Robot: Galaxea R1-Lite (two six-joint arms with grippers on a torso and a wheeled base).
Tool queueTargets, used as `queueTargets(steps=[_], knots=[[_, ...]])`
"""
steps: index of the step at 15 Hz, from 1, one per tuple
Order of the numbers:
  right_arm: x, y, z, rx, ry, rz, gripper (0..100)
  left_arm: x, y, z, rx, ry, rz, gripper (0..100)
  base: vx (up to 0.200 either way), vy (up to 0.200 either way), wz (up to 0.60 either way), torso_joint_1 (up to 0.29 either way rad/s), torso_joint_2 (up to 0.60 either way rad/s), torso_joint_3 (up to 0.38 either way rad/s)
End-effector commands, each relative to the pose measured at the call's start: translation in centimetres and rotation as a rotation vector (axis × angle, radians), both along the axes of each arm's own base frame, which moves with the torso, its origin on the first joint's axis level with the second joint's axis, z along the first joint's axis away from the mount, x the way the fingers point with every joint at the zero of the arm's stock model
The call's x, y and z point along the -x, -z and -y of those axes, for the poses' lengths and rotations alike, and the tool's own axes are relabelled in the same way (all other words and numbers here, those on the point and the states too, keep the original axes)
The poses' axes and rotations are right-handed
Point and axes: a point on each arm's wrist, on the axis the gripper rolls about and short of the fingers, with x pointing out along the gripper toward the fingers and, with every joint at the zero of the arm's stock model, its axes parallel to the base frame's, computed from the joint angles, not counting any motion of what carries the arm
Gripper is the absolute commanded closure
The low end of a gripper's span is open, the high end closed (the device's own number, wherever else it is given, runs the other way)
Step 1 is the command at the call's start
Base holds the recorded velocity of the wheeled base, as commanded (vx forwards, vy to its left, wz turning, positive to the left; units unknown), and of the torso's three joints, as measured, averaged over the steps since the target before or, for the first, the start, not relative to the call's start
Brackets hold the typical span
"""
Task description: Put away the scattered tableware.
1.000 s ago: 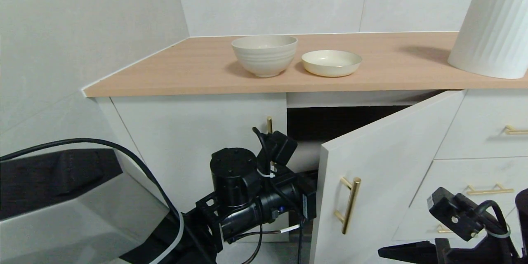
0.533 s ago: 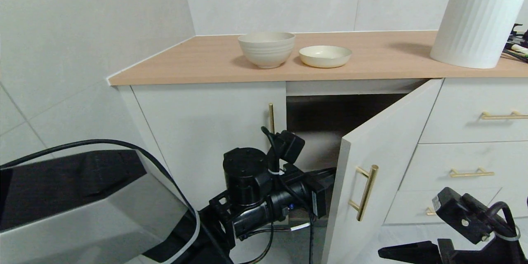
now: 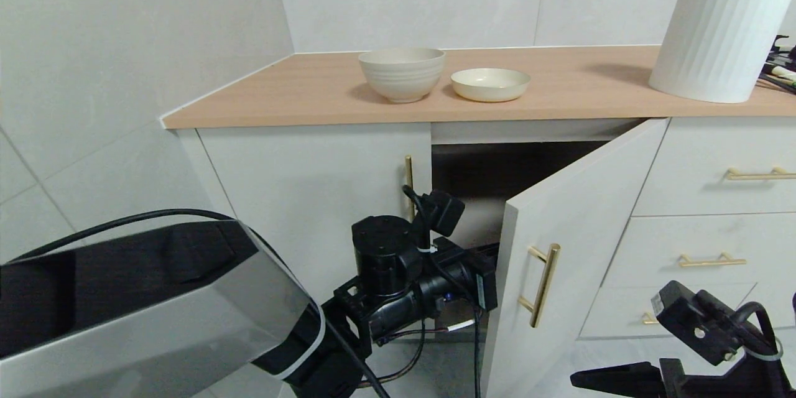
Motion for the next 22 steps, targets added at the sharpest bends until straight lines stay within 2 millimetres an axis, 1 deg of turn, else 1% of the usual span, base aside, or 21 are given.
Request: queueTargets(steps=[1, 3, 5, 8, 11, 14, 16, 18, 19, 21, 22], knots=[[0.0, 0.1, -0.1, 0.003, -0.001, -0.003, 0, -0.4, 0.7, 0.4, -0.006, -0.001, -0.007, 100, -0.2, 0.0, 0.0, 0.007, 0.0, 0.002], [0.0, 0.0, 0.0, 0.002, -0.001, -0.002, 0, -0.5, 0.6, 0.4, -0.002, -0.001, -0.003, 100, -0.2, 0.0, 0.0, 0.01, 0.01, -0.002], [0.0, 0.1, 0.0, 0.002, -0.002, -0.001, 0, -0.7, 0.5, 0.5, 0.002, -0.009, 0.002, 100, 0.0, 0.0, 0.0, 0.0, 0.0, 0.0], [0.0, -0.1, 0.0, -0.004, -0.001, 0.003, 0, -1.2, 1.1, 0.7, 0.005, -0.018, -0.01, 100, 0.0, 0.0, 0.0, 0.0, 0.0, 0.0], [0.2, 0.0, -0.2, -0.003, -0.019, 0.002, 0, -1.2, 1.0, 0.9, 0.009, -0.017, -0.01, 100, 0.0, 0.0, 0.0, 0.0, 0.0, 0.0], [0.4, 0.1, -0.3, -0.001, -0.035, -0.001, 0, -0.9, 0.9, 1.4, 0.015, -0.003, -0.005, 100, 0.0, 0.0, 0.0, 0.0, 0.0, 0.0], [0.6, 0.1, -0.4, -0.003, -0.045, 0.0, 0, -1.1, 0.3, 2.0, 0.022, 0.005, 0.004, 100, 0.0, 0.0, 0.0, 0.0, 0.0, 0.0], [1.2, -0.2, -0.3, -0.015, -0.068, 0.011, 0, -0.5, -0.3, 3.6, 0.012, 0.042, -0.004, 100, 0.0, 0.0, 0.0, 0.0, 0.0, 0.0], [1.6, -0.2, -0.1, -0.027, -0.094, 0.011, 0, 0.5, -0.7, 4.9, 0.012, 0.078, 0.0, 100, 0.0, 0.0, 0.0, 0.0, 0.0, 0.0], [2.7, -0.6, 0.7, -0.088, -0.214, 0.015, 0, 3.7, -1.6, 8.1, 0.015, 0.183, 0.004, 100, 0.0, 0.0, 0.0, 0.0, 0.0, 0.0], [3.0, -0.6, 1.0, -0.103, -0.266, 0.022, 0, 5.0, -1.7, 9.2, 0.005, 0.223, -0.004, 100, 0.0, 0.0, 0.0, 0.0, 0.0, 0.0]])
